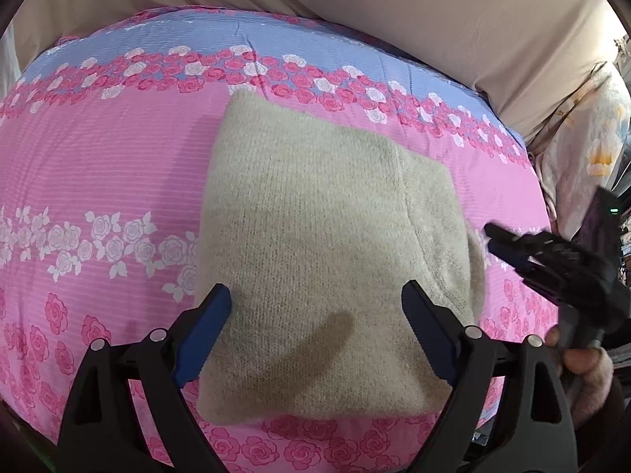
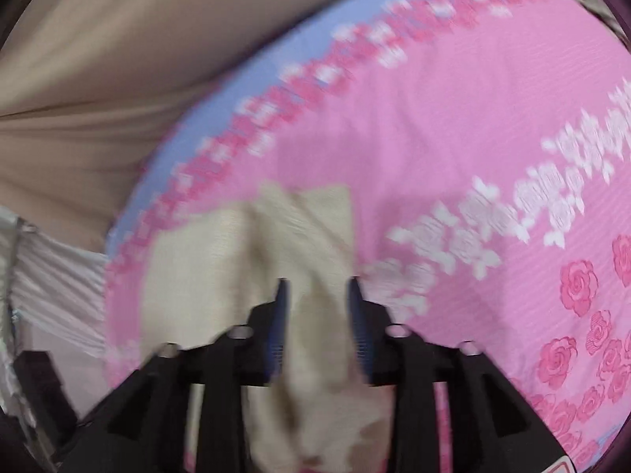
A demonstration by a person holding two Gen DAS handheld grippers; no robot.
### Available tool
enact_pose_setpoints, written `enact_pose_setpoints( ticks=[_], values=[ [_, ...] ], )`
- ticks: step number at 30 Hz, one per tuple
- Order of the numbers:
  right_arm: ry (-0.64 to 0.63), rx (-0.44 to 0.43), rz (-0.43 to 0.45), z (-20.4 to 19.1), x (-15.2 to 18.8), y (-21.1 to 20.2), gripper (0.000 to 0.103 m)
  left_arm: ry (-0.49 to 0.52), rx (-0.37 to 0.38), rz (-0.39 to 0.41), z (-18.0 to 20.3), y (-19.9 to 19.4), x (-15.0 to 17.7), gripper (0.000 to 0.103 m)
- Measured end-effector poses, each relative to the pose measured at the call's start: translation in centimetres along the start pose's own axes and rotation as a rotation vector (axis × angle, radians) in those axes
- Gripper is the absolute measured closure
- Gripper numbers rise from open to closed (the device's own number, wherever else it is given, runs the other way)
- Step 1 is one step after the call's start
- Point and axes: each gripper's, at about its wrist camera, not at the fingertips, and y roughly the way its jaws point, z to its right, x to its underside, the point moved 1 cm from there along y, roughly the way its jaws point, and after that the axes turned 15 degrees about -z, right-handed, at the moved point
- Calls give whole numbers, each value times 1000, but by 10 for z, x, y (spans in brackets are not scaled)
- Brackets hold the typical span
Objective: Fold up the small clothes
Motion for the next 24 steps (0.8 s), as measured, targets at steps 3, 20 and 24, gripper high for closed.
enact_pose_setpoints(
  ticks=[3,20,24],
  values=[
    [-50,-22,-103,-20,-3,29,22,-27,11,-2,-6,-2,-3,17],
    [-159,223,-174,-15,11,60,77,-201,27,35,-62,-24,-1,17],
    [-122,75,-55,-29,22,2,76,-164,11,21,-63,-29,9,17]
  ],
)
